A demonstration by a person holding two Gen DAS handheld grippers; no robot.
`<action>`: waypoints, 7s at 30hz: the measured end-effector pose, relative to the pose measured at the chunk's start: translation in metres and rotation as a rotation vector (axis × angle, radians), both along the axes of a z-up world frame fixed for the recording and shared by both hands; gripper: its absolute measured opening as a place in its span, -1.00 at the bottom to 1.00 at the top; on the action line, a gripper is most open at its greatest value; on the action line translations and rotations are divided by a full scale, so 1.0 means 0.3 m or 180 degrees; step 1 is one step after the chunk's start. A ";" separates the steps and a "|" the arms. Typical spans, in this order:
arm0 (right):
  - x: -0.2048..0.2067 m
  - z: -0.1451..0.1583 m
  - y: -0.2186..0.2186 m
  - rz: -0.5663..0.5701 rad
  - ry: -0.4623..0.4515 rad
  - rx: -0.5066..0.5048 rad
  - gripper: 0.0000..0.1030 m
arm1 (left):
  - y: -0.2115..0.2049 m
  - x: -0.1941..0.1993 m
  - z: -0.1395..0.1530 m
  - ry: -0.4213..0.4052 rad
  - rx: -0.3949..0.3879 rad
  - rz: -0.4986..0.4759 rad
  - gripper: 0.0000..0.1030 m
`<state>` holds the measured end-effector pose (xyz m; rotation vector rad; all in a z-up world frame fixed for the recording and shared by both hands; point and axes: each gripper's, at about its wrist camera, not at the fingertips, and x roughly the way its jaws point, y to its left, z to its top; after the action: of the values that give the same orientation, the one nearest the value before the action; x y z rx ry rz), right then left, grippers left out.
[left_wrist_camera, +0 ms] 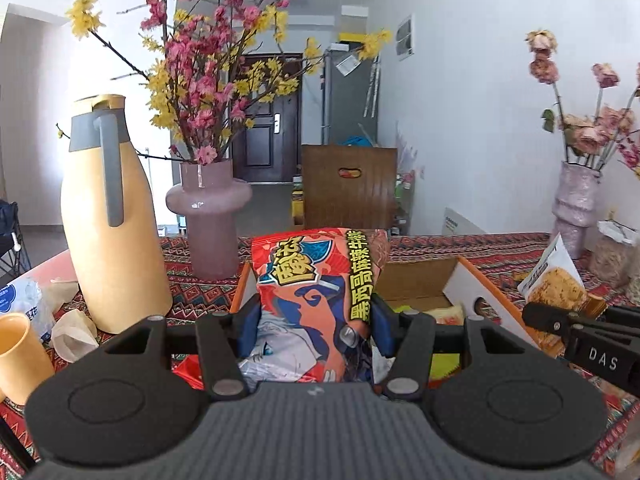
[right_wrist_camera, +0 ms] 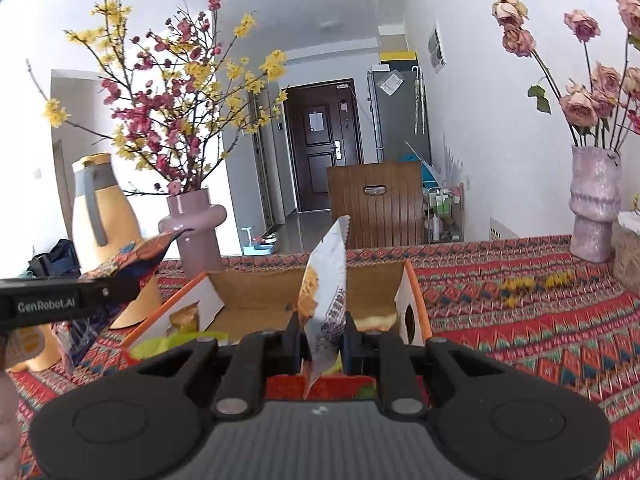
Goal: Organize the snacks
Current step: 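Carry the cracker packet and chip bag into the box, opening both grippers, then move the right gripper over a white sachet while the left moves over the pink packet, then grasp the white sachet with the right gripper while the left grasps the pink packet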
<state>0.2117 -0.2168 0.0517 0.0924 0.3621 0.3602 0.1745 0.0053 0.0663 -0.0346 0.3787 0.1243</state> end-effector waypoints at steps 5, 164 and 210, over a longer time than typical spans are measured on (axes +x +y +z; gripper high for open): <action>0.115 0.001 0.033 -0.0057 0.0049 -0.0050 -0.67 | 0.007 0.082 -0.028 0.0076 -0.0003 0.0063 0.07; -0.012 -0.291 -0.124 0.0056 0.0858 -0.0243 -0.18 | 0.174 -0.219 -0.286 0.0261 -0.0434 0.0234 1.00; -0.074 -0.298 -0.240 -0.0236 0.0522 0.0534 -0.16 | 0.107 0.007 -0.340 0.1290 -0.0245 0.0293 0.30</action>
<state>0.1896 -0.2889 -0.0378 0.3001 0.4889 0.3099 0.1768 0.0375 -0.0358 -0.1039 0.7870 0.2087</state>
